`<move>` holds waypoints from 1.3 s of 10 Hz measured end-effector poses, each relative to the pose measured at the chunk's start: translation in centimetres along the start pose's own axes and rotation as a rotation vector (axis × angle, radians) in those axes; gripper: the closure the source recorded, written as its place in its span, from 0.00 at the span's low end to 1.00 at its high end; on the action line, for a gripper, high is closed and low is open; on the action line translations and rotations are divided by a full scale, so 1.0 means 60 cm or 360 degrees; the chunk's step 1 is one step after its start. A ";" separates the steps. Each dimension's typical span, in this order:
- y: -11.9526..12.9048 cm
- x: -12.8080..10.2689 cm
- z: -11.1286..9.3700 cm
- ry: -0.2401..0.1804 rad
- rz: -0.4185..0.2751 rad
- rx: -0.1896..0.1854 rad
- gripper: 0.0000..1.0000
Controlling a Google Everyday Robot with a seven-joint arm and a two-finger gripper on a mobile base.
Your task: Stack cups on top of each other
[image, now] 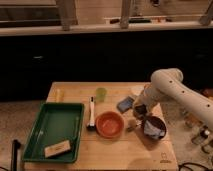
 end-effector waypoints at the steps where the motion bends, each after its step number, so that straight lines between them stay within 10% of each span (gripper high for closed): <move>1: -0.036 -0.011 0.005 -0.0004 -0.0018 -0.0011 0.99; 7: -0.197 -0.011 -0.007 0.0000 -0.0173 -0.0077 0.99; 13: -0.274 -0.002 -0.025 0.0004 -0.0306 -0.0135 0.99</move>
